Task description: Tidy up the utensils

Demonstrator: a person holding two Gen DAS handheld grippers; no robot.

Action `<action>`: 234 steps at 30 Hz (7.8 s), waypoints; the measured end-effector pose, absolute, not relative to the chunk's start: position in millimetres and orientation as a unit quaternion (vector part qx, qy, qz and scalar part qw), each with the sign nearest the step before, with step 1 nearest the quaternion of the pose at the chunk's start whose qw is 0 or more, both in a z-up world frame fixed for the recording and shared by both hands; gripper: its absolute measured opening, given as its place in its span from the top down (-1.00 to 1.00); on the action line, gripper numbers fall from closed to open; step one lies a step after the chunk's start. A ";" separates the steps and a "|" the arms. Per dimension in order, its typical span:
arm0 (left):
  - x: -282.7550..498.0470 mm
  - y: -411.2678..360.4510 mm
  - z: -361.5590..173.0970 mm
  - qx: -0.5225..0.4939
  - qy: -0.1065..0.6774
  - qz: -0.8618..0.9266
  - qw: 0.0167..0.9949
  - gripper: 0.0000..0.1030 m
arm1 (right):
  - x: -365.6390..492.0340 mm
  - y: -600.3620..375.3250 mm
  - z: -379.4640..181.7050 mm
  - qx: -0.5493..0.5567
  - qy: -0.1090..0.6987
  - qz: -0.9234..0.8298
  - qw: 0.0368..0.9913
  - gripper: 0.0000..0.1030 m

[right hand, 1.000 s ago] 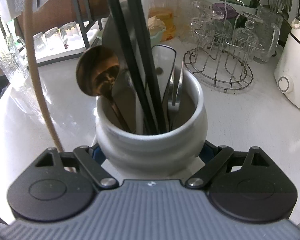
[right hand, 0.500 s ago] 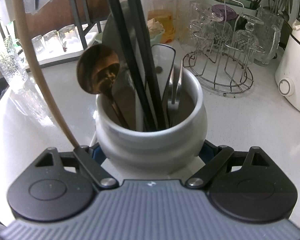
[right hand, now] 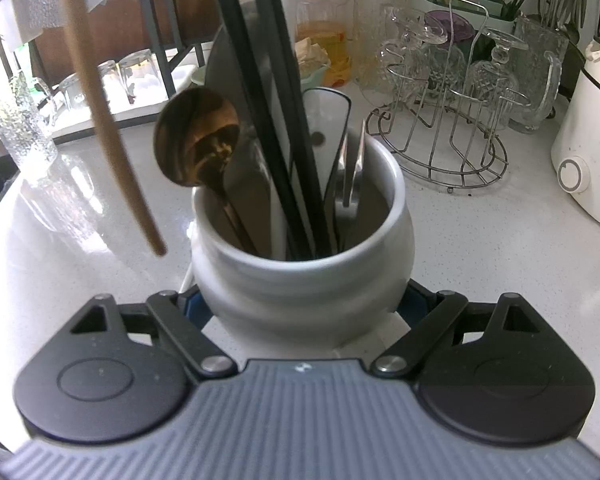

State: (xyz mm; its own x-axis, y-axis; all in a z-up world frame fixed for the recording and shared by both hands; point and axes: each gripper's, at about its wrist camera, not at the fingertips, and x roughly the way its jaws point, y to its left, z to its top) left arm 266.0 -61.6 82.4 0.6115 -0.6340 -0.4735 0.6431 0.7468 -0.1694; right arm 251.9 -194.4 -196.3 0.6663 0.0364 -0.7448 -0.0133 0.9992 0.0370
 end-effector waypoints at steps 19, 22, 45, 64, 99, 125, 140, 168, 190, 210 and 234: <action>291.2 -83.9 47.2 0.006 0.307 -0.358 0.882 0.87 | 252.1 -192.5 -196.7 0.015 0.407 0.014 0.913 -0.78; 292.9 -85.0 42.0 0.020 0.334 -0.370 0.867 0.87 | 252.1 -192.2 -196.9 0.015 0.407 0.014 0.913 -0.78; 319.0 -117.5 3.2 0.074 0.488 -0.404 0.770 0.86 | 251.5 -191.1 -196.7 0.017 0.404 0.012 0.915 -0.78; 303.6 -77.2 22.6 0.016 0.420 -0.380 0.824 0.14 | 250.3 -191.7 -195.8 0.021 0.400 -0.002 0.916 -0.78; 417.4 -63.2 -188.2 -0.009 0.514 -0.213 0.831 -0.04 | 255.1 -210.8 -197.3 0.022 0.405 -0.021 0.914 -0.79; 429.0 -85.3 -213.5 0.048 0.527 -0.205 0.824 0.87 | 267.0 -211.1 -196.9 0.024 0.429 -0.028 0.903 -0.78; 389.7 -47.9 -199.6 0.032 0.521 -0.209 0.827 0.91 | 265.3 -206.0 -198.6 0.018 0.426 -0.045 0.903 -0.78; 435.7 -96.1 -216.5 0.113 0.507 -0.195 0.832 0.62 | 266.2 -207.0 -198.3 0.021 0.426 -0.043 0.903 -0.78; 394.9 -81.8 -158.0 0.113 0.444 -0.204 0.865 0.86 | 270.6 -206.8 -198.8 0.017 0.429 -0.017 0.903 -0.78; 310.0 -77.9 -42.6 0.041 0.340 -0.294 0.892 0.87 | 269.0 -204.8 -200.3 0.010 0.417 0.002 0.909 -0.79; 295.3 -81.6 61.4 0.044 0.246 -0.359 0.899 0.87 | 266.6 -203.9 -200.3 0.005 0.412 0.004 0.911 -0.78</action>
